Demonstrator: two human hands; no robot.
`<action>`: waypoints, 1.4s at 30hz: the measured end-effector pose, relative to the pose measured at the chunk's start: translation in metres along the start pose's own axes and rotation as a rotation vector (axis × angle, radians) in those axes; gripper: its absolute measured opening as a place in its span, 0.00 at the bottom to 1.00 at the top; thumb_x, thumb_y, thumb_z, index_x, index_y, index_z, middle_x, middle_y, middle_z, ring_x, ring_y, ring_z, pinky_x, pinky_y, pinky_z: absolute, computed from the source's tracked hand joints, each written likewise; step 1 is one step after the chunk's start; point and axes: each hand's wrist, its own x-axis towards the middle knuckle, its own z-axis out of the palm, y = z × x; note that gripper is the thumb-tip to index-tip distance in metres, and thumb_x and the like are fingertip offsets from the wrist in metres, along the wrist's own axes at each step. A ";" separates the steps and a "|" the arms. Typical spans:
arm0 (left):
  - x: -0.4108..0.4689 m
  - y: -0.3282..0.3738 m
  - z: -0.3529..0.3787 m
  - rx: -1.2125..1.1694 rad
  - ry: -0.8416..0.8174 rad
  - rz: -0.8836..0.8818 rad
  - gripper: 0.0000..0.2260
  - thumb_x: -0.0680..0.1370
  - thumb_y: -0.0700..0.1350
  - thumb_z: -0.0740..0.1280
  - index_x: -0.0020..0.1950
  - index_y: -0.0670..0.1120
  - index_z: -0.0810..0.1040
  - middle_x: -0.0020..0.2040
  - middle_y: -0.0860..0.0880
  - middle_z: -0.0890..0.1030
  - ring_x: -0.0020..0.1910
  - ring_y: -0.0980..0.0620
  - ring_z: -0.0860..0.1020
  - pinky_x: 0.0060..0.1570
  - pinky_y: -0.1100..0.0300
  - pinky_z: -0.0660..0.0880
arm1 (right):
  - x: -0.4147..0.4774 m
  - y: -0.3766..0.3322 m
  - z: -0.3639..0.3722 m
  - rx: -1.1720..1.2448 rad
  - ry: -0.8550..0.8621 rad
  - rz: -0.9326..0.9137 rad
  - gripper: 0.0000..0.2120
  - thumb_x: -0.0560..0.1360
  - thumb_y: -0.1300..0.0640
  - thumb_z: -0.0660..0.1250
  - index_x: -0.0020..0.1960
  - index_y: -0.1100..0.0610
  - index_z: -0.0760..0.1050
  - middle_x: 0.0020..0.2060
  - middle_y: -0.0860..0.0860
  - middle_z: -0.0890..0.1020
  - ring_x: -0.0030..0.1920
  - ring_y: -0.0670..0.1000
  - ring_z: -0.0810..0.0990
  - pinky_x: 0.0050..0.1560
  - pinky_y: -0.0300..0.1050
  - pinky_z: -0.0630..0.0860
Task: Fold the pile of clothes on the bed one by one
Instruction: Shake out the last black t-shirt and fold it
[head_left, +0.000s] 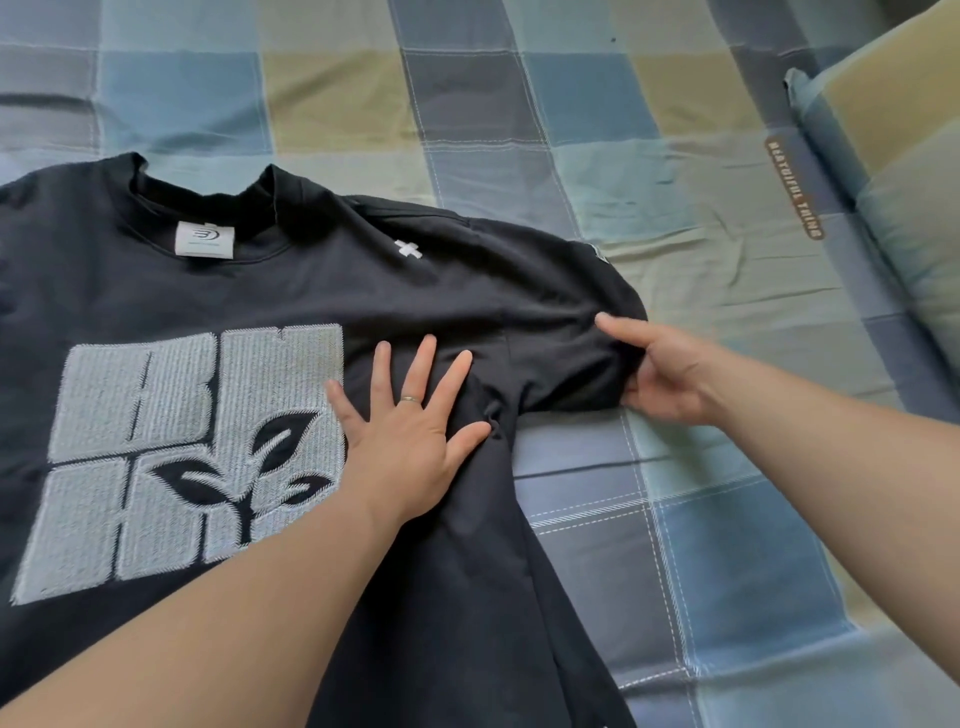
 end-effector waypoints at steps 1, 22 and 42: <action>0.000 -0.001 -0.001 -0.007 -0.013 0.004 0.33 0.76 0.72 0.42 0.78 0.67 0.35 0.81 0.57 0.34 0.78 0.44 0.28 0.69 0.26 0.35 | -0.003 0.005 -0.002 -0.073 -0.023 0.015 0.10 0.77 0.56 0.70 0.59 0.55 0.79 0.51 0.53 0.86 0.45 0.50 0.85 0.45 0.45 0.79; -0.107 -0.366 -0.133 0.070 0.376 -0.542 0.29 0.81 0.64 0.59 0.80 0.55 0.58 0.83 0.48 0.52 0.80 0.40 0.50 0.75 0.40 0.50 | -0.058 0.043 0.413 -1.243 0.050 -0.850 0.32 0.82 0.47 0.61 0.81 0.41 0.50 0.81 0.46 0.53 0.80 0.53 0.51 0.76 0.56 0.54; -0.120 -0.491 -0.172 -1.322 0.757 -0.806 0.05 0.78 0.39 0.71 0.52 0.45 0.79 0.43 0.51 0.80 0.45 0.50 0.79 0.48 0.60 0.75 | -0.039 0.055 0.529 -1.541 0.000 -0.514 0.33 0.80 0.39 0.61 0.78 0.31 0.46 0.81 0.42 0.40 0.81 0.54 0.38 0.74 0.74 0.46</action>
